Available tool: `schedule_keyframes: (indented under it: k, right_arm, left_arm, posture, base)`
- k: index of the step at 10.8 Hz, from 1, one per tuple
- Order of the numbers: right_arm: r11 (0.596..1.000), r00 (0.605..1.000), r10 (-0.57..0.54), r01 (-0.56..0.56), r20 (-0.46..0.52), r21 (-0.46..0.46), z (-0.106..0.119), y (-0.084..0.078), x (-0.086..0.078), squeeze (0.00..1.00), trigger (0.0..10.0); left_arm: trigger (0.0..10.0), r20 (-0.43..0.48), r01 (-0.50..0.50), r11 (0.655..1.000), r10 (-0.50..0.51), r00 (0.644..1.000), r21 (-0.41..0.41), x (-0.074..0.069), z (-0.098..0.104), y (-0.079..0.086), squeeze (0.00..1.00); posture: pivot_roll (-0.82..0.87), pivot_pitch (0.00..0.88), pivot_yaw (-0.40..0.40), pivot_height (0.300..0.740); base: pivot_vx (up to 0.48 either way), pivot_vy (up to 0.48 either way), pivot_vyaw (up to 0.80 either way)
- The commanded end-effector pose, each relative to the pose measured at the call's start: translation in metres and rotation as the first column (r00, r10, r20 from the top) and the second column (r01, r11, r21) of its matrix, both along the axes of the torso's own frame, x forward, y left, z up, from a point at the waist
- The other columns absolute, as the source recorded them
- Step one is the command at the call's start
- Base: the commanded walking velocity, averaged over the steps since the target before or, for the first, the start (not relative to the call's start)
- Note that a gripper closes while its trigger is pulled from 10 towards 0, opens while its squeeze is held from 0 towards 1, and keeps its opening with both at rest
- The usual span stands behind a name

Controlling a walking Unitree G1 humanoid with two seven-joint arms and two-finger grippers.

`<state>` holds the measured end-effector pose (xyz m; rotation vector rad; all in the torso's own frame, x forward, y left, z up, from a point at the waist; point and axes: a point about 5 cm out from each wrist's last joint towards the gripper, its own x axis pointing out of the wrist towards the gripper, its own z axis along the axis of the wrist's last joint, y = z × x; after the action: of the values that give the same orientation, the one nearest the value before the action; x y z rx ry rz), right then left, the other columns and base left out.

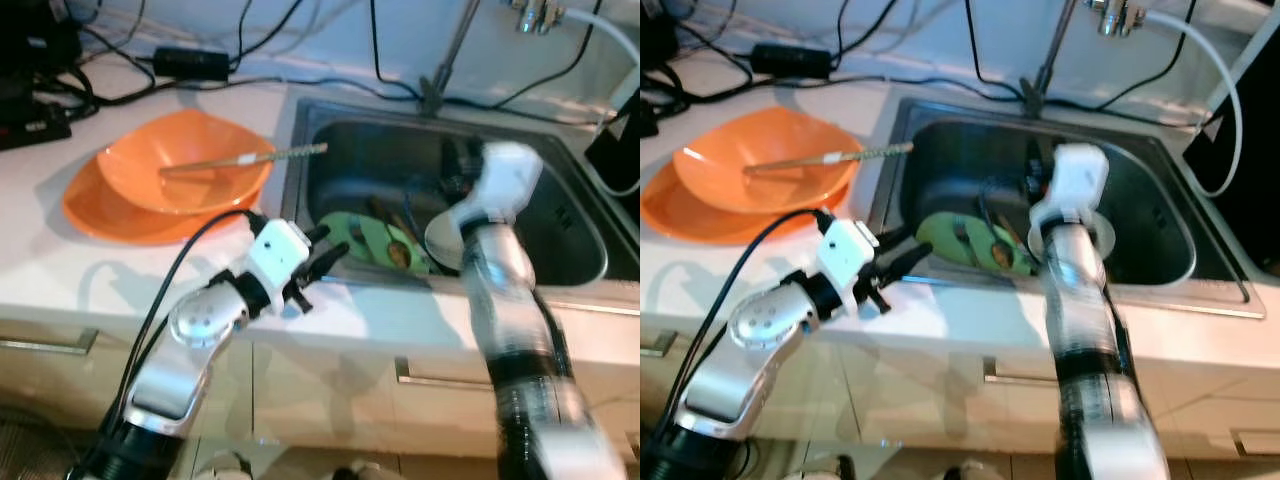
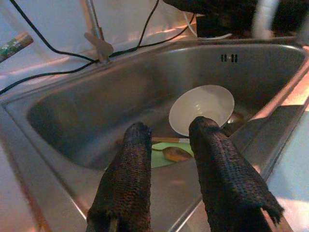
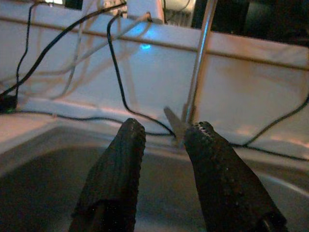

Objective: Kitchen organization

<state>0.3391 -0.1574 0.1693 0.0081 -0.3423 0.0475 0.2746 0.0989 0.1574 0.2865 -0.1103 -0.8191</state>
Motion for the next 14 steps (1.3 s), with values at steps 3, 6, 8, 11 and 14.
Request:
schedule_keyframes:
  k: [3,6,8,11,14]
  right_arm:
    - [0.999,0.998,0.027,-0.028,-0.063,-0.024,-0.022,0.001,-0.032,0.0,10.0]
    - [0.998,0.991,0.046,-0.05,-0.129,-0.024,-0.034,0.014,-0.045,0.0,10.0]
    - [0.999,0.987,0.048,-0.049,-0.155,-0.009,-0.04,0.019,-0.045,0.0,10.0]
    - [0.999,0.979,0.031,-0.026,-0.199,0.028,-0.05,0.023,-0.042,0.0,10.0]
    - [0.997,0.977,0.038,-0.024,-0.21,0.068,-0.056,0.037,-0.044,0.0,10.0]
  left_arm:
    - [10.0,-0.075,0.0,1.0,0.002,0.997,0.021,-0.003,-0.018,-0.005,0.0]
    - [10.0,-0.068,-0.007,1.0,0.009,0.998,0.022,-0.002,-0.017,-0.005,0.0]
    - [10.0,-0.056,-0.027,0.999,0.029,0.998,0.024,-0.001,-0.016,-0.004,0.0]
    - [10.0,-0.022,-0.05,0.997,0.052,0.998,0.054,-0.002,-0.015,-0.001,0.0]
    - [10.0,-0.004,-0.071,0.995,0.071,0.997,0.073,0.0,-0.011,0.006,0.0]
  posture:
    - [-0.06,0.089,-0.136,0.74]
    - [-0.06,0.088,-0.138,0.74]
    - [-0.05,0.088,-0.139,0.74]
    - [-0.02,0.094,-0.134,0.74]
    - [0.02,0.089,-0.091,0.74]
  base:
    - [0.0,0.0,0.0]
    - [0.0,0.0,0.0]
    - [0.0,0.0,0.0]
    - [0.0,0.0,0.0]
    - [0.0,0.0,0.0]
